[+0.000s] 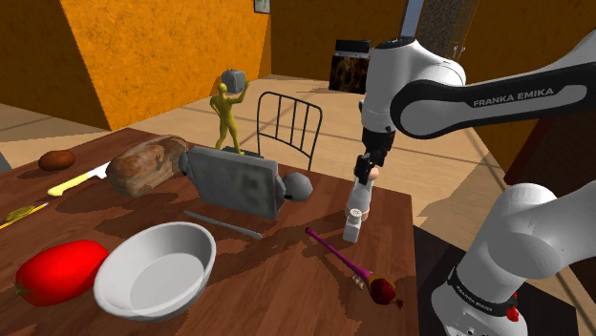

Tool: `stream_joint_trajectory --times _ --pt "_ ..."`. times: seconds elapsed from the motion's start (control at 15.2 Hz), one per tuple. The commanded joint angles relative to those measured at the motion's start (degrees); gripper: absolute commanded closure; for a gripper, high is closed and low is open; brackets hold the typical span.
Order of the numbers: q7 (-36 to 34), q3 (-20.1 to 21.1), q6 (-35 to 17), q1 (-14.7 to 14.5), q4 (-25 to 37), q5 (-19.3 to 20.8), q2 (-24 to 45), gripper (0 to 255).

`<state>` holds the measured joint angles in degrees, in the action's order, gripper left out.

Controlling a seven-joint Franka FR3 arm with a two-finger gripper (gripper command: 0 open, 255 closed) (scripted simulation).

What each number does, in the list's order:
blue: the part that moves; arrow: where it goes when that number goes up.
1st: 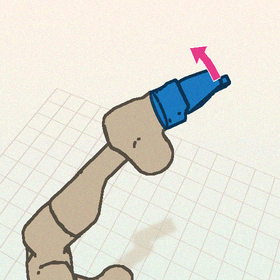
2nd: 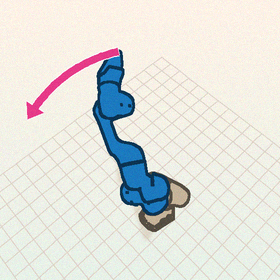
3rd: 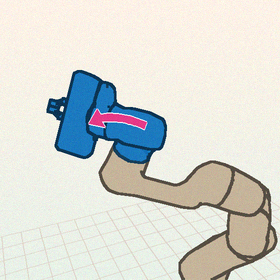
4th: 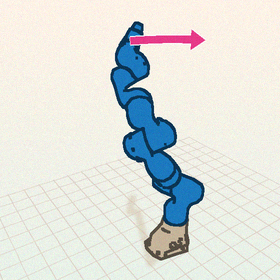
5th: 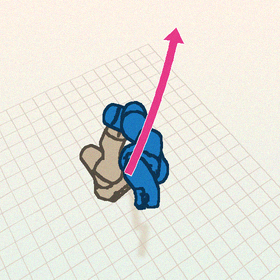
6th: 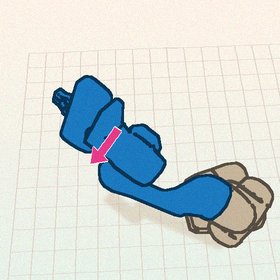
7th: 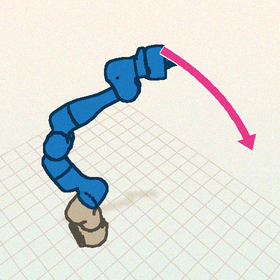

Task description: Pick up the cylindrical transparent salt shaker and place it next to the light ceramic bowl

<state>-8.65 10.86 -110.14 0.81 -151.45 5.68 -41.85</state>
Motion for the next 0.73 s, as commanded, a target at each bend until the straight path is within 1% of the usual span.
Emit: stream_joint_trajectory --times 0.0,0.13,0.2,0.66 --pt "0.0 0.0 0.0 0.0 0.0 0.0 0.0 0" --pt "0.0 0.0 0.0 0.0 0.0 0.0 0.0 0" --pt "0.0 0.0 0.0 0.0 0.0 0.0 0.0 255" --pt "0.0 0.0 0.0 0.0 0.0 0.0 0.0 255"
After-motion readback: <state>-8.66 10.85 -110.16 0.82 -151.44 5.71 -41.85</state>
